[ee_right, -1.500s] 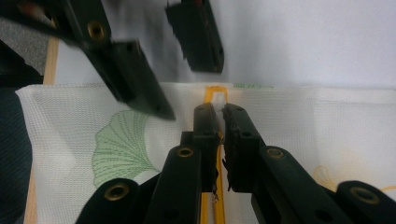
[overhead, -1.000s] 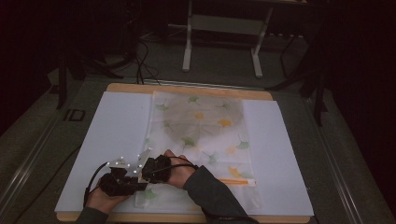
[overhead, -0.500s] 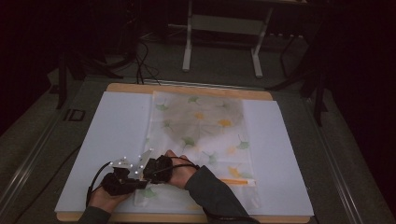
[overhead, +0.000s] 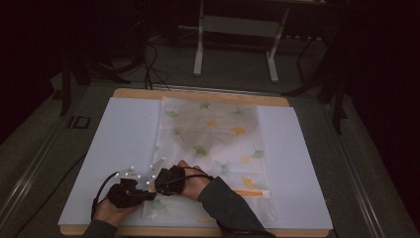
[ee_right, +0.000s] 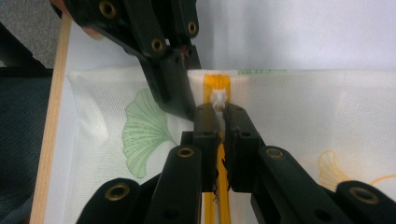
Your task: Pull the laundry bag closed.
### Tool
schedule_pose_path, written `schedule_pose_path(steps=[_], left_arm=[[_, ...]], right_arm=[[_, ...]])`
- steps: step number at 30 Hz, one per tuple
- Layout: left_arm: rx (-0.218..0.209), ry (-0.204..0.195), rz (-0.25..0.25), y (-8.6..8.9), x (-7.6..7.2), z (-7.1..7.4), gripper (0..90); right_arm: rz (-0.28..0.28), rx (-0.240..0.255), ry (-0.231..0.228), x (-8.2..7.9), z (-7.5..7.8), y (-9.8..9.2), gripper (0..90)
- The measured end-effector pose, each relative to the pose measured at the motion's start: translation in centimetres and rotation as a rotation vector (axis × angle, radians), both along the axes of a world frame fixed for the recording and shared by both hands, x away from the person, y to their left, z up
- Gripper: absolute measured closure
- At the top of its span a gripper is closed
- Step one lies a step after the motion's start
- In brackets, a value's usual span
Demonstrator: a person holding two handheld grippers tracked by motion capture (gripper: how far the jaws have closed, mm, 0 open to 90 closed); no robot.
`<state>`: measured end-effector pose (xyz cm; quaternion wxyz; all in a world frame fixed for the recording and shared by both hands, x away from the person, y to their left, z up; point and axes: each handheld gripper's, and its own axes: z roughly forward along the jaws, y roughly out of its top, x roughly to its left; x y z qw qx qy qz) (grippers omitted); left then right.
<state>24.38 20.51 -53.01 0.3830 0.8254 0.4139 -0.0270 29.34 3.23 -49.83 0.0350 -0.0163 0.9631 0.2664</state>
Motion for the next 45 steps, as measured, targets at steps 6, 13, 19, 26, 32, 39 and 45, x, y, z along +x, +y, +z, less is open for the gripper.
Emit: schedule_pose_path(steps=[6,13,19,26,32,39,45], left_arm=[[-0.005,-0.002,0.003,0.0,0.0,0.1,88.8],[-0.016,-0.004,0.007,0.4,0.0,0.0,88.8],[-0.019,-0.005,0.007,0.4,-0.1,0.0,88.8],[-0.022,-0.008,0.009,0.4,-0.1,0.0,88.8],[-0.026,-0.010,0.014,0.7,0.0,-0.1,88.7],[-0.027,-0.018,0.011,0.7,-0.1,-0.1,88.7],[-0.029,-0.020,0.011,0.7,-0.1,0.0,88.7]], right_arm=[[-0.004,-0.005,0.005,0.1,-0.3,-0.2,84.8],[-0.016,-0.017,0.009,0.2,-0.7,-0.4,84.8],[-0.014,-0.029,-0.002,0.2,-0.8,-0.7,84.7],[-0.028,-0.035,0.006,0.2,-0.9,-1.2,84.8],[-0.036,-0.044,0.005,0.3,-1.2,-1.5,84.7],[-0.042,-0.057,0.001,0.2,-1.2,-2.1,84.8],[-0.052,-0.065,0.003,0.3,-1.3,-2.6,84.8]])
